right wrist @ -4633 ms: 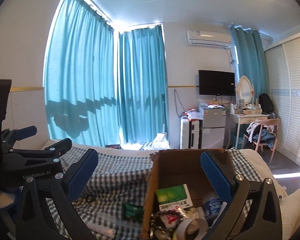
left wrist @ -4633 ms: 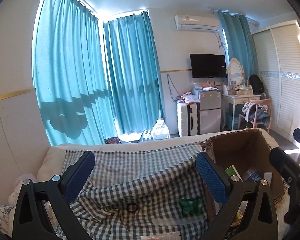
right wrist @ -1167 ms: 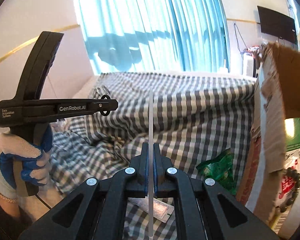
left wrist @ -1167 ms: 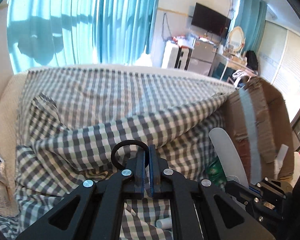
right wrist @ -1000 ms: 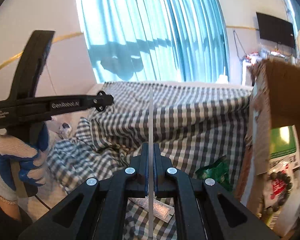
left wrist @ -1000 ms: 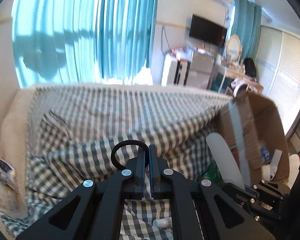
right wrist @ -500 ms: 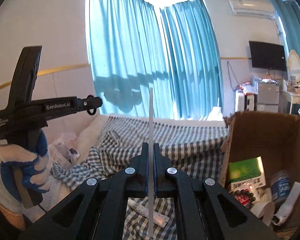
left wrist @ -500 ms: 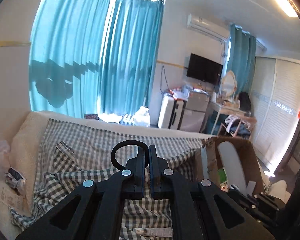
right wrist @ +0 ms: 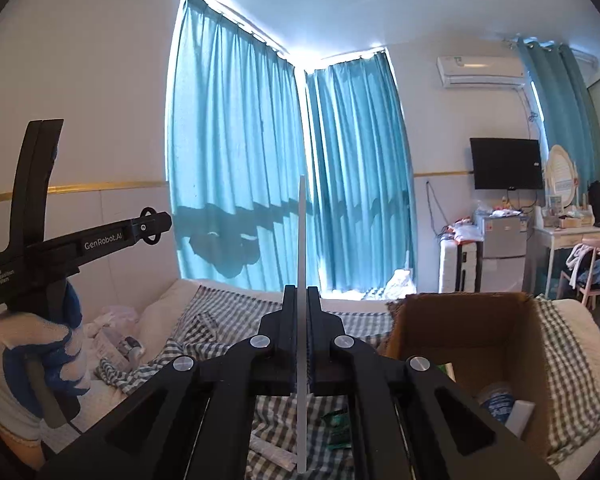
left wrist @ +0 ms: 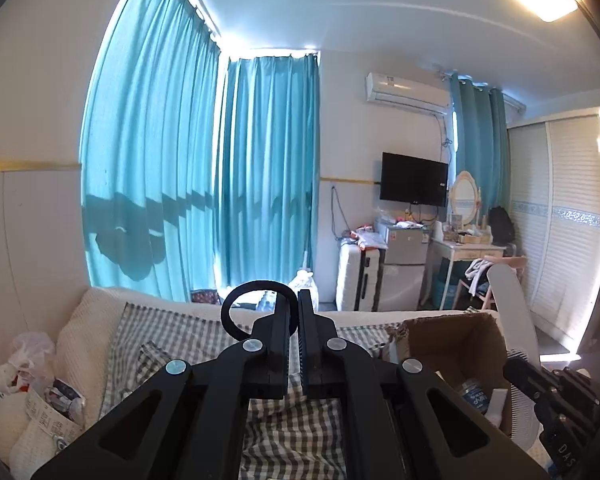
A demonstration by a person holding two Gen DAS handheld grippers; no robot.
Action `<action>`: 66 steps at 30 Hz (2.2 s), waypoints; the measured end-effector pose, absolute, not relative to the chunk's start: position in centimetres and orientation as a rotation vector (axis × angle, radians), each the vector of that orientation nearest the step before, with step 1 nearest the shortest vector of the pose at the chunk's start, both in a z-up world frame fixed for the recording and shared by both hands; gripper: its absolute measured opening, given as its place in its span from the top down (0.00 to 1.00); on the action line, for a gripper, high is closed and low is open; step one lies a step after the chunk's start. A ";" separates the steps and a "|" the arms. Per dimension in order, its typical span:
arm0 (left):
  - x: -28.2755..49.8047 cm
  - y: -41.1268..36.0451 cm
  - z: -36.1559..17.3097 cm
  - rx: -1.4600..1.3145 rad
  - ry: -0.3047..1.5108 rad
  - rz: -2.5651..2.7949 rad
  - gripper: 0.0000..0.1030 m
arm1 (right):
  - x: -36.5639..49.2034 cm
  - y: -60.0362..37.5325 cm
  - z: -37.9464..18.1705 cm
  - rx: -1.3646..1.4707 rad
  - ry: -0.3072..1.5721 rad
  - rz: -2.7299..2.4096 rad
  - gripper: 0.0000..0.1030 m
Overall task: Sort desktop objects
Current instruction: 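Lift the hair tie and white comb and carry them over the cardboard box, then open the left tool to drop the hair tie while the right tool drops the comb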
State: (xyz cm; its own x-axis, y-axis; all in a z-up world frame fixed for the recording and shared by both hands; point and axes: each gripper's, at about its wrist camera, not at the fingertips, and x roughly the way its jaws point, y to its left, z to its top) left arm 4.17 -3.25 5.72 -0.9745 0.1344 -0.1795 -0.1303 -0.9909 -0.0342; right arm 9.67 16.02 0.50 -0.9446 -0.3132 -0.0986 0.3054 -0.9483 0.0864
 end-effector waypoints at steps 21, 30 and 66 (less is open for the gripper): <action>2.4 11.2 1.1 -0.374 0.125 2.635 0.97 | 8.4 25.4 -0.8 0.217 -0.129 -3.072 0.97; -0.9 17.3 -4.7 -0.552 0.225 2.504 0.97 | 4.5 27.5 -4.9 0.426 -0.148 -3.089 0.97; -4.3 17.4 -7.8 -0.730 0.193 2.463 0.18 | 2.5 30.4 -7.9 0.669 -0.146 -3.228 0.44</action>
